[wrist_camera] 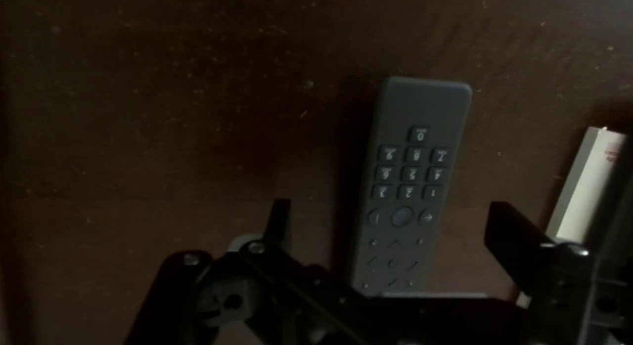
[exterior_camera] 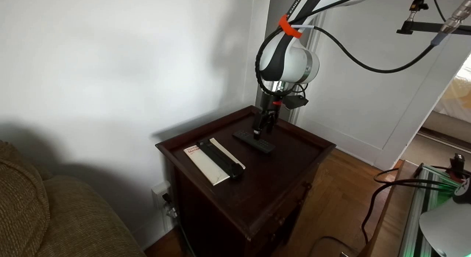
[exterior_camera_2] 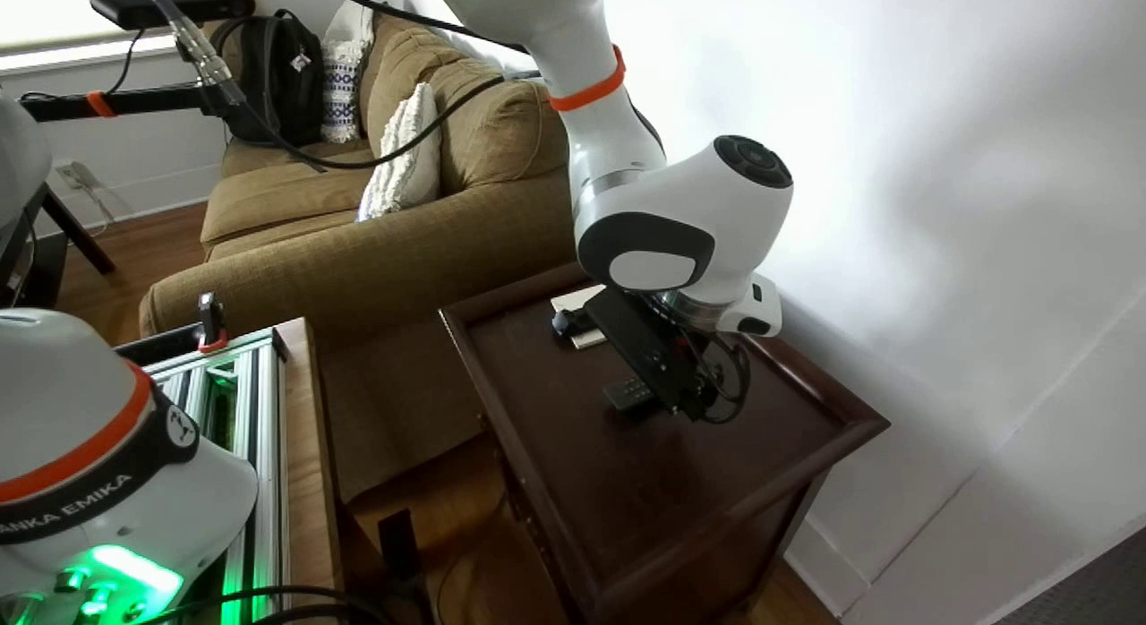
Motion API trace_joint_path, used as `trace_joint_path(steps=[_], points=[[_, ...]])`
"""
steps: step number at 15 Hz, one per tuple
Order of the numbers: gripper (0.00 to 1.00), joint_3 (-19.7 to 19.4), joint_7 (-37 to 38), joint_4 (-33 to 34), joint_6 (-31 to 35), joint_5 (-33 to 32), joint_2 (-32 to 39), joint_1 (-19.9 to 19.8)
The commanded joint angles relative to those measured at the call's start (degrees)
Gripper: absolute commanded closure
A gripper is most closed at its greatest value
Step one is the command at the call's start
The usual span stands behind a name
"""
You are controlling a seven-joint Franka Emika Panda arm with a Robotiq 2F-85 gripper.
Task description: Flip the grey remote control over
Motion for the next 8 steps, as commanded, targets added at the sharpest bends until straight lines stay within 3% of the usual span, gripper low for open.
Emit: trace_joint_path(steps=[1,4,8], points=[[0.00,4.32,-4.24,1.45,2.54,1.65,3.16,-5.03],[0.02,6.73,-5.39,2.16,3.62,2.41,4.60,-7.59],[0.37,9.34,-6.43,2.91,3.89,3.60,5.90,-10.38]])
